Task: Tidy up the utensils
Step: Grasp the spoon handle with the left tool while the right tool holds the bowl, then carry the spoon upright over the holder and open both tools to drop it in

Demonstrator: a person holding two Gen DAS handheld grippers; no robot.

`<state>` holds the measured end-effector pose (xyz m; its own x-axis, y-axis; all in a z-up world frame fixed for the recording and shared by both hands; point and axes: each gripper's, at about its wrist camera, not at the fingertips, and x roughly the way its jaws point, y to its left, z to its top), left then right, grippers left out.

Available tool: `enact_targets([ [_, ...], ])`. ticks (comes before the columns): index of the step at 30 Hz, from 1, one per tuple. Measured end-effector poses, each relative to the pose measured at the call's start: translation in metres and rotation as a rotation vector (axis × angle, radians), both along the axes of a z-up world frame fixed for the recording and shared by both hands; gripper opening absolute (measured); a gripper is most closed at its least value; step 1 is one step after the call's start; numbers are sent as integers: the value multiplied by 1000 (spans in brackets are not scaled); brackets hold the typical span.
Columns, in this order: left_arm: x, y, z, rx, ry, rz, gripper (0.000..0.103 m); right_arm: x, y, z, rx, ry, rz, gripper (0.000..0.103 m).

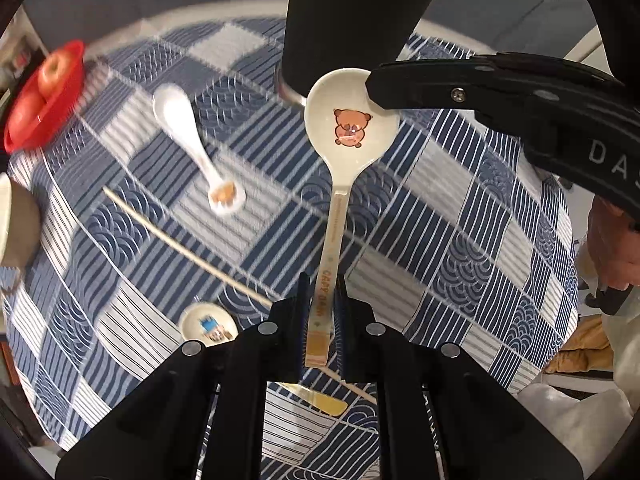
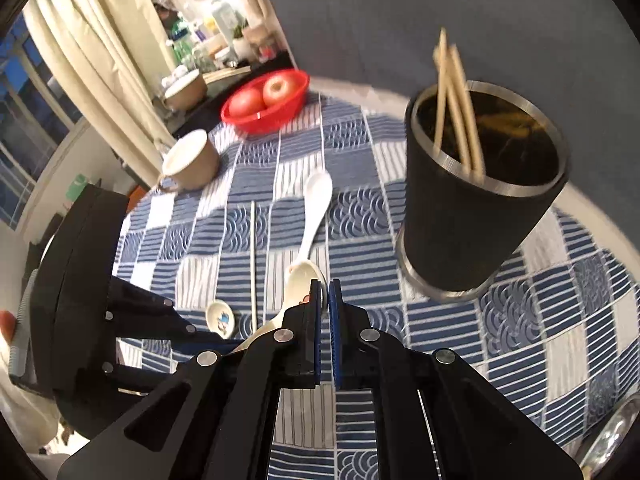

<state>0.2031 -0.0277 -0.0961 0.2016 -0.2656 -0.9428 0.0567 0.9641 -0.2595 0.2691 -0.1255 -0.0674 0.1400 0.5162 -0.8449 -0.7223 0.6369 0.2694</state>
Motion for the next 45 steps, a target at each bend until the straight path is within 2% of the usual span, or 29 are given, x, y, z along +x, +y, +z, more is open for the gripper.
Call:
enact_targets([
  [11,23,-5,59,12,-126,-73,12,16,-25,62,57,-139,-39,4],
  [19,56,-11,105,39,-229,-142,12,30,-50,112,86,-255,-98,4],
  [27,93,-24,140,43,-290,-228,12,46,-73,155,102,-365,-156,4],
  [37,133,-31,156,3,-337,-281,13,65,-90,182,88,-447,-210,5],
  [44,152,-30,145,17,-337,-294,14,74,-86,175,64,-453,-212,5],
  [45,155,-28,140,19,-338,-286,19,75,-85,173,65,-446,-206,6],
])
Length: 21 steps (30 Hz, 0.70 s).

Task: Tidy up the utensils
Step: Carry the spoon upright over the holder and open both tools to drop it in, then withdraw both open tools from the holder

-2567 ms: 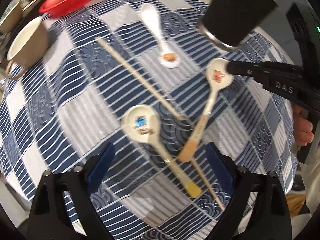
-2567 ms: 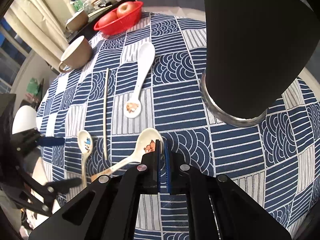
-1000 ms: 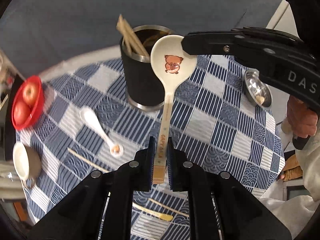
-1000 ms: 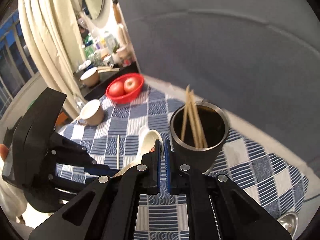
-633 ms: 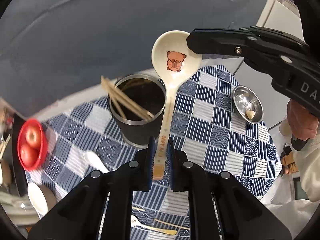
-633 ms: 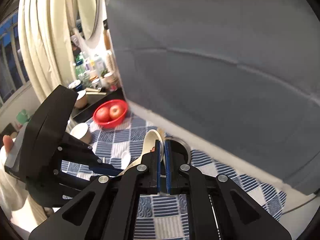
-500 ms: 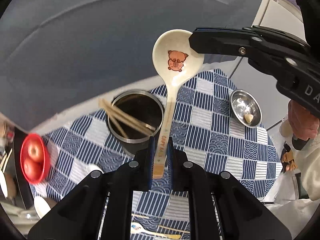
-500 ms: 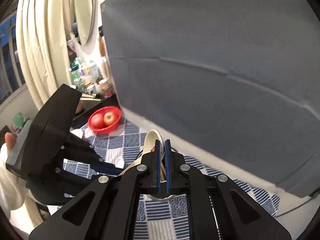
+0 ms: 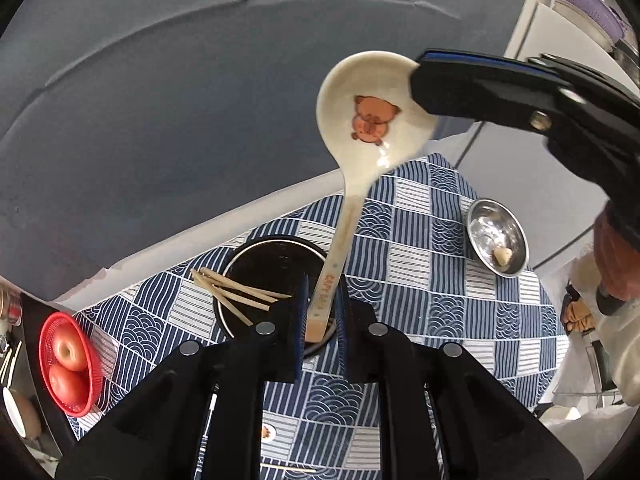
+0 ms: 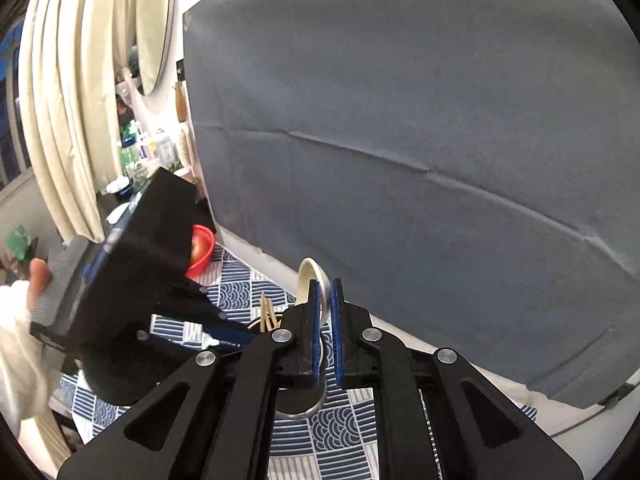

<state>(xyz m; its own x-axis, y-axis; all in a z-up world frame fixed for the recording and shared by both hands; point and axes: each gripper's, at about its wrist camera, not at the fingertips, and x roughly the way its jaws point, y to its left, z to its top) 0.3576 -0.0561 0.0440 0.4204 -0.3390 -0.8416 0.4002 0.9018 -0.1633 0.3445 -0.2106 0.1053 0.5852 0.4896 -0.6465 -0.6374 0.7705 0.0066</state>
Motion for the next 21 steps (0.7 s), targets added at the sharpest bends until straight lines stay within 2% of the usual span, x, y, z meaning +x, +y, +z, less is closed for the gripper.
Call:
enact_targets([
  [1,1,2,-4,-8,-16,4,30,1,2,-4,-4,5,6,7],
  [2,0,5,-9,-14,-25,17,68,1,4,-7,-11,2,0,8],
  [3,0,7,-12,-20,-25,30,88,1,6,-12,-18,-2,-13,22],
  [4,-2,10,-16,-31,-23,43,87,1,6,-15,-17,1,-21,51],
  [5,-6,15,-21,-51,-17,55,87,0,2,-18,-11,2,-30,63],
  [6,-9,19,-25,-58,-8,64,87,-2,-1,-21,0,-1,-36,71],
  [8,-13,26,-33,-44,6,90,88,-3,-7,-27,13,15,-42,73],
  [10,-18,35,-42,-35,31,121,91,-3,-16,-30,39,21,-59,85],
  [14,-30,52,-52,-31,66,180,94,-1,-24,-37,66,34,-93,86],
  [21,-50,76,-61,-23,101,274,97,-8,-25,-46,18,44,-103,87],
])
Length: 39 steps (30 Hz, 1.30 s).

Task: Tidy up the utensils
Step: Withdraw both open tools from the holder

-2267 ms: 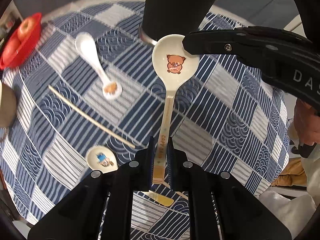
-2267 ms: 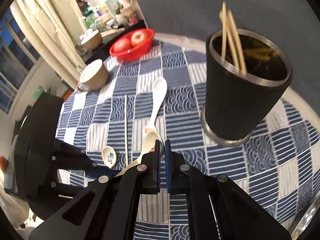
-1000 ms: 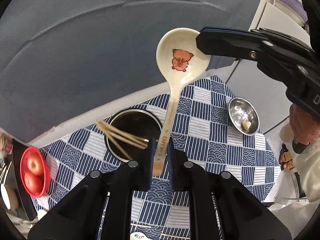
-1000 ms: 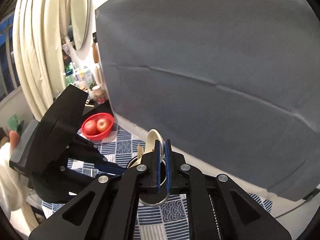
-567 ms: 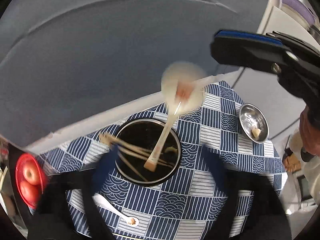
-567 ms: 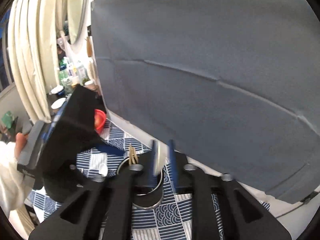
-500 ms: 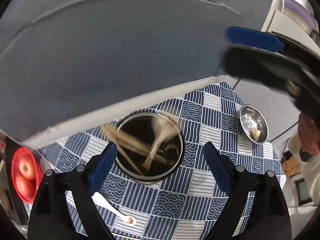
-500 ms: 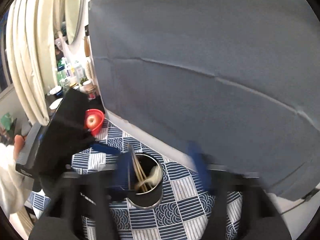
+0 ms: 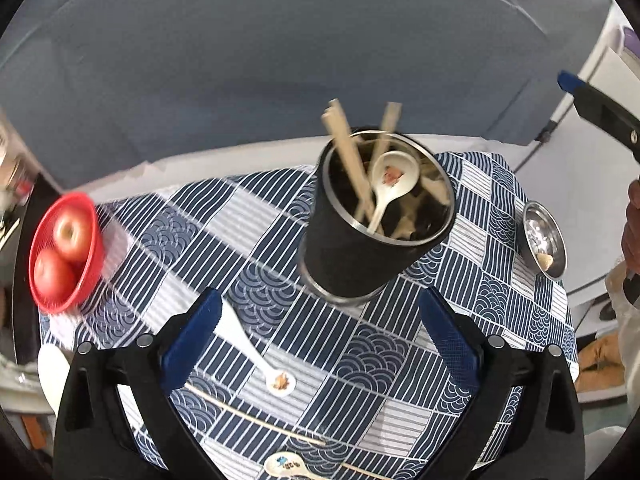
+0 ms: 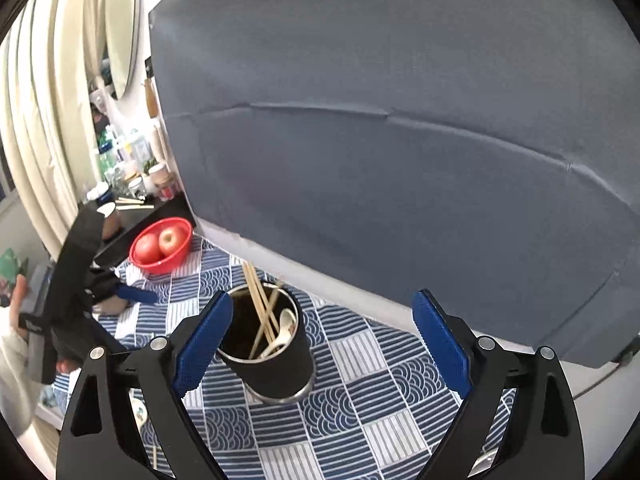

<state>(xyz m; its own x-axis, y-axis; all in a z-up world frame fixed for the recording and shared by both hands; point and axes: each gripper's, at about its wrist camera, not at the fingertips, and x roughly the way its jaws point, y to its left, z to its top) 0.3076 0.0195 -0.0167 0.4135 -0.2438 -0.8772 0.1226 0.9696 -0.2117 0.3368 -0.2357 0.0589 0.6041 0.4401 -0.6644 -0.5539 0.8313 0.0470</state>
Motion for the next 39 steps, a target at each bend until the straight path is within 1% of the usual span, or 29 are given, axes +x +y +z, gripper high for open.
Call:
enact_targets([
  [4,-16,9,-2,4,12,39,97,-4,0,-7,10,30,19,88],
  [8,-35,16,-7,11,35,79,97,-17,3,-15,-4,49,47,88],
  [12,-55,20,-9,35,45,122,97,-33,6,-22,-23,68,90,88],
  [15,-72,25,-13,36,62,162,97,-46,9,-25,-50,57,123,88],
  [17,-80,27,-15,36,72,182,97,-55,9,-26,-54,47,147,88],
  [21,-99,30,-21,45,90,212,97,-70,11,-31,-52,56,189,88],
  [24,-111,31,-26,54,101,218,97,-79,13,-38,-48,68,201,88],
  [28,-121,32,-36,37,117,224,97,-94,14,-50,-65,87,200,88],
  [30,-125,32,-42,36,125,213,97,-100,15,-54,-77,90,192,88],
  [33,-131,33,-48,57,126,202,97,-107,17,-60,-96,102,189,88],
  [36,-135,40,-53,36,134,183,97,-115,20,-64,-114,114,173,88],
  [39,-136,46,-59,42,149,154,97,-123,24,-66,-125,121,144,88],
])
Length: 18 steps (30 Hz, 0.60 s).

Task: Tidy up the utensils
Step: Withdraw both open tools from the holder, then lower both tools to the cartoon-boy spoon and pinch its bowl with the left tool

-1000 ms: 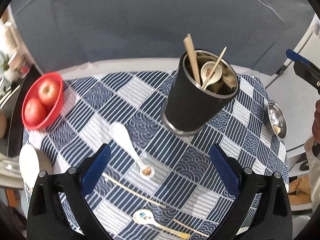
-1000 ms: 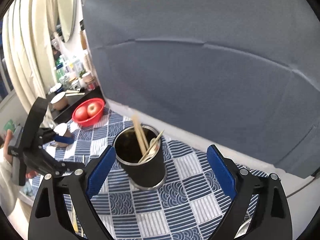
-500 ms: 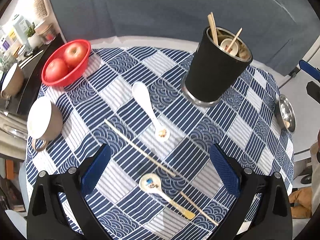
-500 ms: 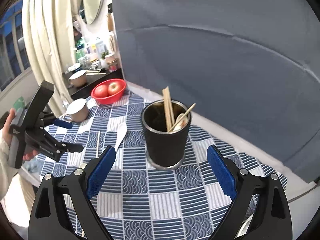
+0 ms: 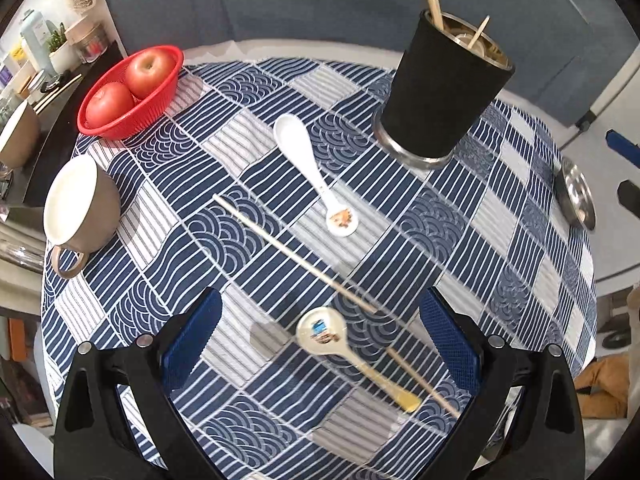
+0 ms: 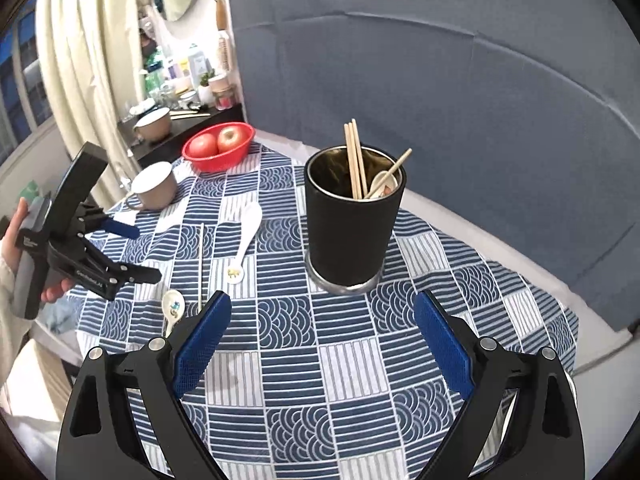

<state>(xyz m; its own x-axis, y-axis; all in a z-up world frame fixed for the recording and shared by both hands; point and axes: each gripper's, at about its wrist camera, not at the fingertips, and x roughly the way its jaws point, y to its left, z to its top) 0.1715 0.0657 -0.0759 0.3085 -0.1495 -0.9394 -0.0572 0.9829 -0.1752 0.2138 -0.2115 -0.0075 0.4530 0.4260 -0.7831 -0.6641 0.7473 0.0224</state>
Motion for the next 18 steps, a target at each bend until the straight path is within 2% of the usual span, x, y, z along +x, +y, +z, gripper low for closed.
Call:
enact_targets([
  [7,0,12,-20,-17,40,-91,97,-15,18,-15,-30,53,-51,88],
  [12,-2,14,-37,-59,86,-153,97,-27,32,-24,-62,66,-73,88],
  [18,-4,8,-54,-61,104,-245,97,-42,44,-37,-88,84,-118,88],
])
